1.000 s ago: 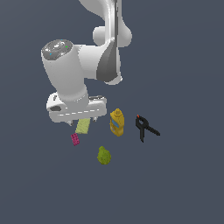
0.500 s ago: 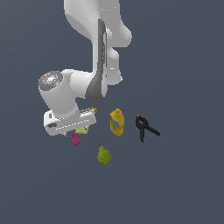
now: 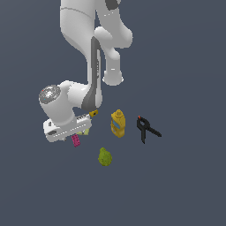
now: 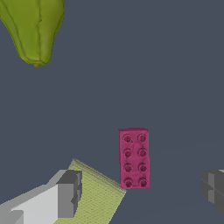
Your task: Pick up a designated object from a clutter of objects.
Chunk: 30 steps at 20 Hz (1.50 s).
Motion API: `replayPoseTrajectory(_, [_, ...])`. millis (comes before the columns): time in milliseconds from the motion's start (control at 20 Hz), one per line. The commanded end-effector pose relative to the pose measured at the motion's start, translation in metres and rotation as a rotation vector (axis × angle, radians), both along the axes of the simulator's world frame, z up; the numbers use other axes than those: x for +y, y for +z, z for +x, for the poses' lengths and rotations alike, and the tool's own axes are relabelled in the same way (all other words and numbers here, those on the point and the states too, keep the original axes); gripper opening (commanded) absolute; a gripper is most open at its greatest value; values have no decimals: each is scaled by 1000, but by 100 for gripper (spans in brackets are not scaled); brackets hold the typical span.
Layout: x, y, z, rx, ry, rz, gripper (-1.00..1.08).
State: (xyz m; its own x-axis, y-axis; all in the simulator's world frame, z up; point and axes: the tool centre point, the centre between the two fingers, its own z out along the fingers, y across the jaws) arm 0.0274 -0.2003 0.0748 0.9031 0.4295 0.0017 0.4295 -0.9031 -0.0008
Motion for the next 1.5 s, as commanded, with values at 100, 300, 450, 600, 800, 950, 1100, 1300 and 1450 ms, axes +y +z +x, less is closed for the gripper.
replayPoseTrajectory(100, [-6, -11, -2, 1, 23, -1, 100])
replayPoseTrajectory(300, [-6, -12, -3, 2, 23, -1, 100])
replayPoseTrajectory(450, [-7, -15, -3, 2, 23, -1, 100])
replayPoseTrajectory(600, [-6, -24, -3, 2, 24, -1, 100])
replayPoseTrajectory(800, [-6, -44, -4, 1, 25, -1, 100])
replayPoseTrajectory(950, [-7, -56, -4, 1, 26, -1, 100])
replayPoseTrajectory(1100, [-7, -62, -3, 1, 26, -1, 100])
replayPoseTrajectory(1300, [-7, -63, -3, 1, 26, -1, -100])
replayPoseTrajectory(1450, [-7, -63, -3, 1, 26, -1, -100])
